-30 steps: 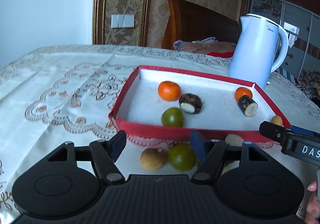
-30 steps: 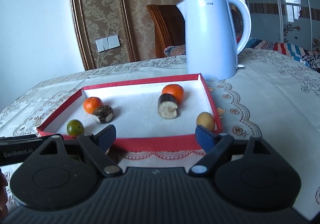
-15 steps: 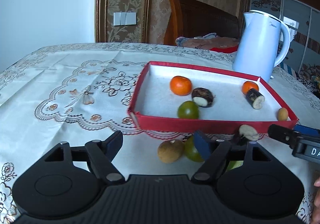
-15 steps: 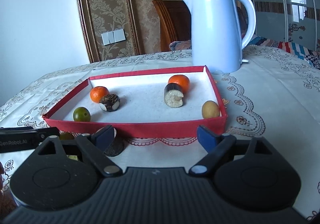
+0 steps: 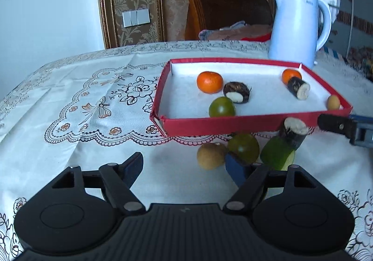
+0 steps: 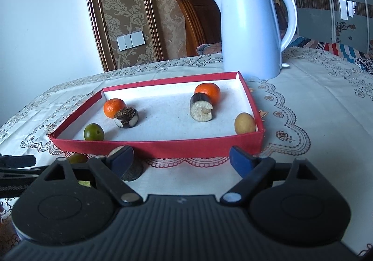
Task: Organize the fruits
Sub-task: 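Move both grippers toward the remaining green fruits beside the tray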
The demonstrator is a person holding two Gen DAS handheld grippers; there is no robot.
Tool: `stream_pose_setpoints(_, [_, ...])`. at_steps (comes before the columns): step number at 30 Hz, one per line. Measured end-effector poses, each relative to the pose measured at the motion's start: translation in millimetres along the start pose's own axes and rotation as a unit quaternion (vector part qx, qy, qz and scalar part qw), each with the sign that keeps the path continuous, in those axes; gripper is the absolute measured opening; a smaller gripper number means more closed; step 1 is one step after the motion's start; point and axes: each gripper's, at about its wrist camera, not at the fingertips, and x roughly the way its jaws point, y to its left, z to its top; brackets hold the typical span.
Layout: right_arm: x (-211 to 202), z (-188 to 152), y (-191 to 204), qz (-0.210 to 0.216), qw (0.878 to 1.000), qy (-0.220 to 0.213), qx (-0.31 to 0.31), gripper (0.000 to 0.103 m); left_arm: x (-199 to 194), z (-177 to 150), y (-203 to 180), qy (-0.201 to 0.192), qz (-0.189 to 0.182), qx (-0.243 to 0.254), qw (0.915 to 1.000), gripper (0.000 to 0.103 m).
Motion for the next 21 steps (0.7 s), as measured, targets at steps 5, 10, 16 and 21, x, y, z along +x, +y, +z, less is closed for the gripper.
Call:
stream_pose_setpoints(5, [0.0, 0.0, 0.1, 0.000, 1.000, 0.000, 0.000, 0.089, 9.6, 1.1, -0.5, 0.016, 0.004, -0.004, 0.9999, 0.078])
stream_pose_setpoints(10, [0.1, -0.9, 0.8, -0.001, 1.000, 0.000, -0.002, 0.089, 13.5, 1.6, -1.0, 0.016, 0.013, -0.007, 0.9998, 0.078])
stream_pose_setpoints(16, [0.4, -0.9, 1.2, -0.002, 1.000, 0.001, -0.003, 0.089, 13.3, 3.0, 1.5, 0.008, 0.027, -0.018, 0.9994, 0.078])
stream_pose_setpoints(21, [1.2, -1.3, 2.7, -0.002, 1.000, 0.003, -0.008, 0.089, 18.4, 7.3, 2.2, 0.010, 0.042, -0.028, 0.9987, 0.078])
